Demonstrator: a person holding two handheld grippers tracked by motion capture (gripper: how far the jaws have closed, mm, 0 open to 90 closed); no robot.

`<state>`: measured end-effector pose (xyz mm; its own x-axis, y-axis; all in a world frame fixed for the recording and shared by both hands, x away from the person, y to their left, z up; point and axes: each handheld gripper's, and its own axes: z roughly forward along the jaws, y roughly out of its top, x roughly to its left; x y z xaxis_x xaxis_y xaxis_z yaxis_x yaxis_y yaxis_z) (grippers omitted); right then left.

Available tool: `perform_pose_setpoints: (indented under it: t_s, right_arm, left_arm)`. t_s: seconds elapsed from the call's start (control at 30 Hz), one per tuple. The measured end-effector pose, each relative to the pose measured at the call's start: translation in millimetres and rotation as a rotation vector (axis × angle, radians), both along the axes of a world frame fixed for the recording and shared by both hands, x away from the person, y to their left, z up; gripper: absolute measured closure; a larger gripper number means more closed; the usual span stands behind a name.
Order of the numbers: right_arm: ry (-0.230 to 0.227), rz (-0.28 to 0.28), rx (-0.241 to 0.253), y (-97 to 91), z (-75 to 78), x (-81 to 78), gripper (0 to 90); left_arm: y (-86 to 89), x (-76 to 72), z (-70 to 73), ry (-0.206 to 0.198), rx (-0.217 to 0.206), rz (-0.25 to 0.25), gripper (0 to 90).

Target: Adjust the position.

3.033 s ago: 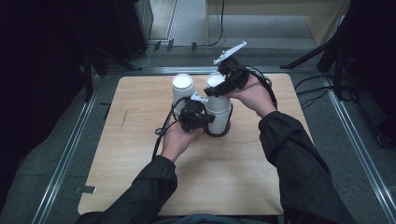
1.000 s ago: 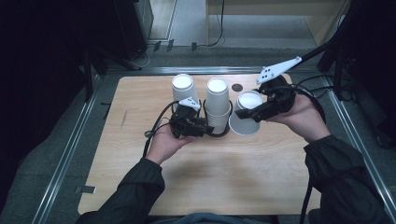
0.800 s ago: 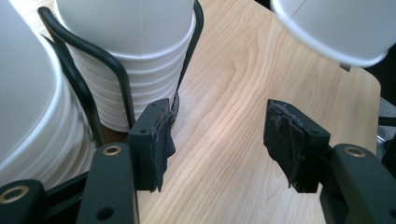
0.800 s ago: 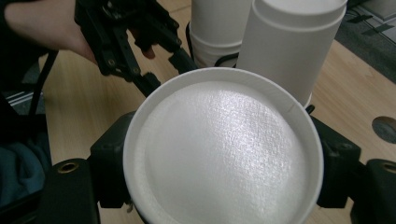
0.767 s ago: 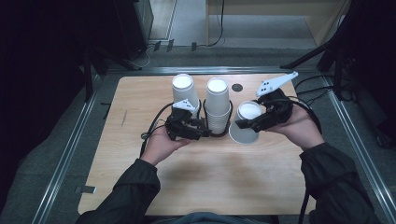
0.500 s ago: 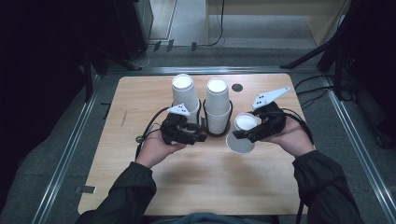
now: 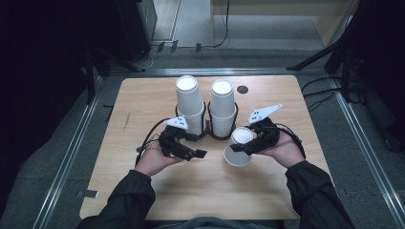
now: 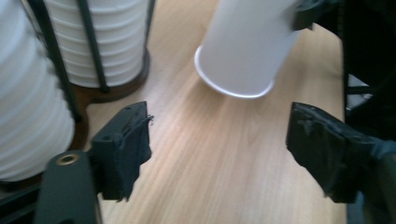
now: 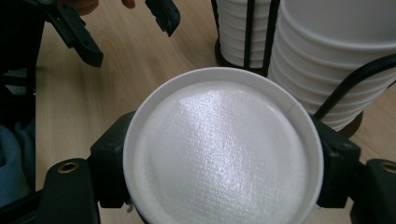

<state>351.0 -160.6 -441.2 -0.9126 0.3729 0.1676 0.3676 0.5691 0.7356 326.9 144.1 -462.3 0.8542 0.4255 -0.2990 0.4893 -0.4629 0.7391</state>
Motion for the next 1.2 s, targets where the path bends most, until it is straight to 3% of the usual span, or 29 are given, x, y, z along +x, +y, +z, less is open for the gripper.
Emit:
perform_pose_setpoints:
  t_s: [0.13, 0.23, 0.37, 0.47, 0.57, 0.8, 1.0, 1.2]
  right_arm:
    - [0.007, 0.017, 0.003, 4.2, -6.9, -2.3, 24.4]
    - [0.013, 0.025, 0.008, 5.7, -10.8, -4.8, 24.4]
    - [0.018, 0.037, 0.020, 8.5, -14.9, -7.1, 24.4]
    - [0.013, 0.046, 0.027, 10.9, -16.3, -8.4, 24.4]
    - [0.006, 0.050, 0.055, 12.7, -16.2, -9.3, 24.4]
    - [-0.014, 0.064, 0.113, 15.3, -11.0, -12.3, 24.4]
    - [-0.003, 0.090, 0.136, 23.3, -7.0, -19.3, 24.5]
    - [0.009, 0.100, 0.192, 28.7, -3.2, -20.4, 24.6]
  left_arm:
    - [1.4, 0.9, -1.8, 0.022, -0.034, -0.013, 14.4]
    - [0.2, 1.2, -5.5, -0.001, -0.031, -0.028, 12.0]
    - [-5.2, 2.0, -11.1, 0.001, -0.041, -0.046, 10.3]
    - [-11.8, 2.1, -14.5, 0.011, -0.022, -0.068, 7.5]
    - [-17.7, -0.9, -16.0, -0.020, -0.001, -0.097, 6.0]
    - [-27.7, -3.2, -20.5, -0.041, 0.026, -0.132, 3.1]
    - [-39.2, -1.4, -23.9, -0.029, 0.020, -0.177, 3.1]
    - [-50.5, -1.3, -27.3, -0.043, 0.016, -0.196, 0.7]
